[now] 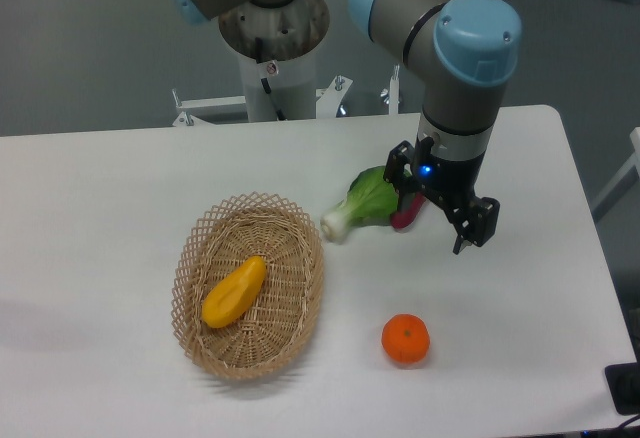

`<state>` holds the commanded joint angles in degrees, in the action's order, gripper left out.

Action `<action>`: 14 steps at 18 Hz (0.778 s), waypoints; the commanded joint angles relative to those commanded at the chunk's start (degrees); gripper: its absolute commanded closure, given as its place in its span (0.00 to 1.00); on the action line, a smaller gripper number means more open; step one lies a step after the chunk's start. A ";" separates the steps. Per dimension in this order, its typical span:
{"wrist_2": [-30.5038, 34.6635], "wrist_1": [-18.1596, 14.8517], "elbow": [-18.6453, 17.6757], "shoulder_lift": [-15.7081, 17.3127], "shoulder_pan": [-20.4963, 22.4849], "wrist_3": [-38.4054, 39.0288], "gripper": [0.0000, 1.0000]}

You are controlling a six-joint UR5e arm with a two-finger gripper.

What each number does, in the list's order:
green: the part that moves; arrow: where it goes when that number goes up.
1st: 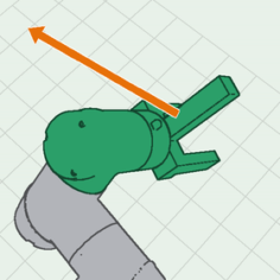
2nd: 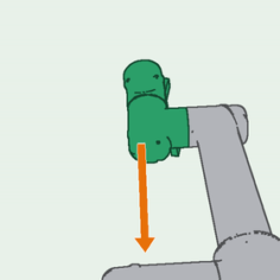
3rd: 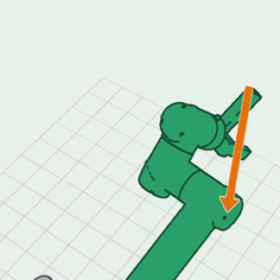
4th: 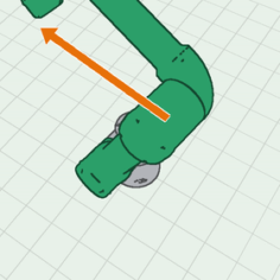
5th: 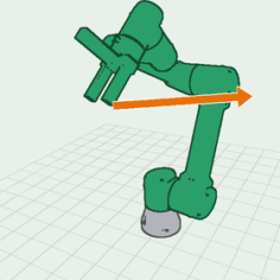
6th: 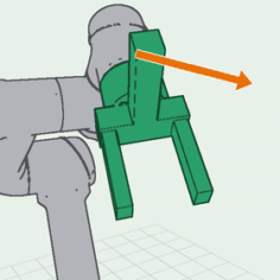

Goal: Pick up the mango from the basket
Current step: 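Move the open gripper over the basket above the yellow mango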

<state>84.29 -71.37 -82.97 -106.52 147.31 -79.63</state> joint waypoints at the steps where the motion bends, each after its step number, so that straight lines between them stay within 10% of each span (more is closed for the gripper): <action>1: -0.09 0.09 -0.35 0.00 -0.09 0.00 0.00; 14: -0.26 0.44 -5.61 2.63 -1.32 4.48 0.00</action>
<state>84.02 -70.93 -88.58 -103.89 145.99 -75.15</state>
